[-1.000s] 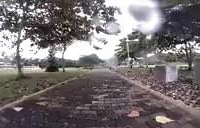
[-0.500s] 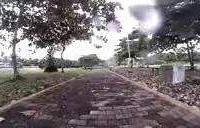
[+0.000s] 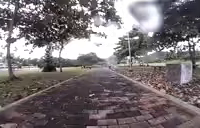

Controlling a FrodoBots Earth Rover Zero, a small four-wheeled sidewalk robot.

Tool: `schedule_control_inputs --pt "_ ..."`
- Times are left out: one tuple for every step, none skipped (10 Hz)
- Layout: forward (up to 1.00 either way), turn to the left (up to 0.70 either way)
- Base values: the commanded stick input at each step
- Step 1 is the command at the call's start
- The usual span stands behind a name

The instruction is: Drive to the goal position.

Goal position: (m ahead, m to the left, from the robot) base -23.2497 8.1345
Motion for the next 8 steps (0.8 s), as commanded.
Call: schedule_control_inputs --pt "0.0 0.0" --pt "0.0 0.0" --pt "0.0 0.0" --pt "0.0 0.0" --pt "0.0 0.0" --pt "0.0 0.0" --pt "0.0 0.0" --pt "0.0 0.0"
